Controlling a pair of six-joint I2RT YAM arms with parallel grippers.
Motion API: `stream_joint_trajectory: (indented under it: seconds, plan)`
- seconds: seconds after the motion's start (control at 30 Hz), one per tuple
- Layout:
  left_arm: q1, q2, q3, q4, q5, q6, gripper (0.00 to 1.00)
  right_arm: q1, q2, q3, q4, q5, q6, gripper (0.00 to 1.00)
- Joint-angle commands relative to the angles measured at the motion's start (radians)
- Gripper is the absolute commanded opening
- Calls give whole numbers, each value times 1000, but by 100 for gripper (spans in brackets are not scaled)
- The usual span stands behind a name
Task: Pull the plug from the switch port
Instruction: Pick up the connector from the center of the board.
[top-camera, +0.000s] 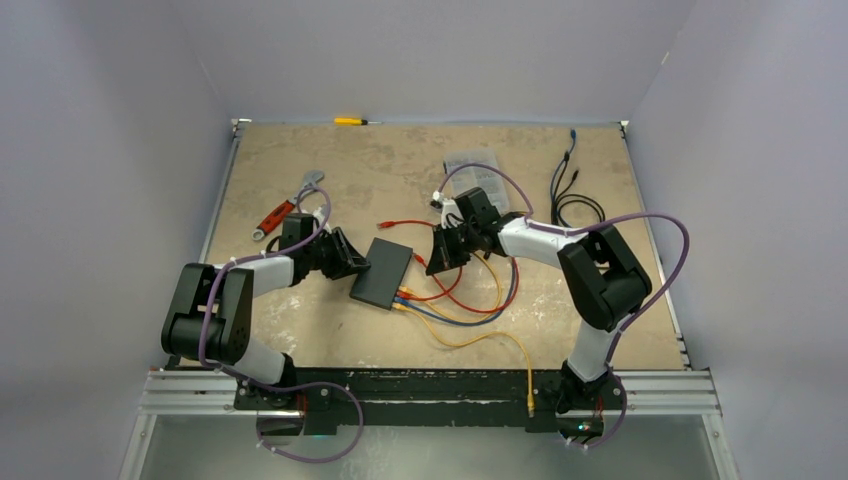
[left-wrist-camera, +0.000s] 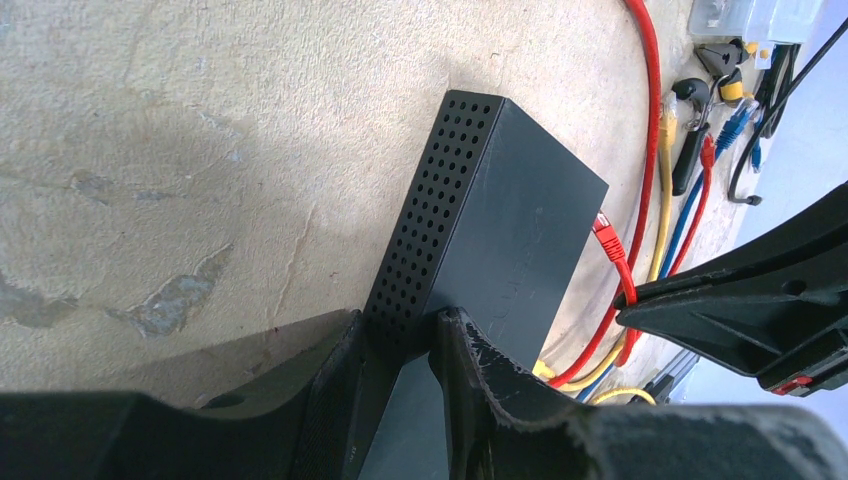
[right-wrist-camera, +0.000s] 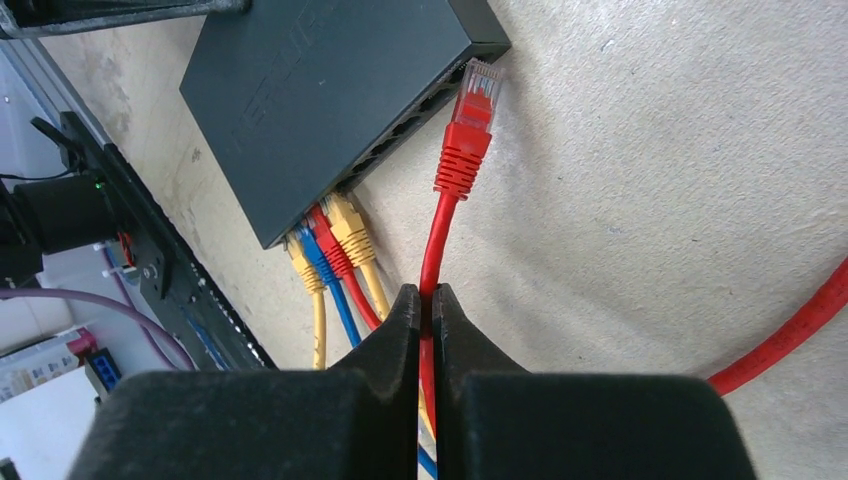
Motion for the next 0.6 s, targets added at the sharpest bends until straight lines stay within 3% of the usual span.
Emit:
stream_joint_trajectory:
  seconds: [0.0, 0.57]
  plan:
    - [3, 39, -55, -115, -129, 58, 32, 7, 11, 21, 38, -31, 0, 0]
    - [3, 39, -53, -122, -130, 63, 32, 6, -125, 72, 10, 60, 13, 0]
